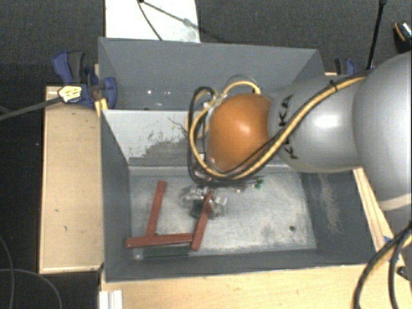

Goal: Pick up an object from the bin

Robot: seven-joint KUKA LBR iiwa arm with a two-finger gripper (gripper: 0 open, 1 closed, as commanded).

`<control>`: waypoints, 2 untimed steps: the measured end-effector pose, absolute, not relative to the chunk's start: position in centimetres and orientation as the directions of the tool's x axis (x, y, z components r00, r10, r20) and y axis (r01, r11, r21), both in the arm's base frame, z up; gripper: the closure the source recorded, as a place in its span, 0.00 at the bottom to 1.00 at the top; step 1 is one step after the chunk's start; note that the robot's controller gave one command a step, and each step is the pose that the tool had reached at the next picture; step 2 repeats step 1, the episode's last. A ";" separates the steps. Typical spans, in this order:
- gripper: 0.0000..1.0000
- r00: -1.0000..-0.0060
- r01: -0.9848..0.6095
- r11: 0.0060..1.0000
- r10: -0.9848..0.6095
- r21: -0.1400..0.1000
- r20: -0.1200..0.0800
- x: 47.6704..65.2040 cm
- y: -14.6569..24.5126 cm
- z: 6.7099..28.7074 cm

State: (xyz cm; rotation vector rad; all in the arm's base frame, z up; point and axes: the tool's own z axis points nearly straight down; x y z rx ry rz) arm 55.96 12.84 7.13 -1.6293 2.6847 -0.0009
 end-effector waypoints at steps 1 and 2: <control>1.00 -0.159 -0.987 0.159 -0.987 -0.009 -0.006 55.2 14.7 29.9; 1.00 -0.159 -0.987 0.159 -0.987 -0.009 -0.006 55.2 14.7 29.9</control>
Offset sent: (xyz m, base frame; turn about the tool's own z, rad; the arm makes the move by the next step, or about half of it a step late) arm -0.0088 0.0175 0.2228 -0.3222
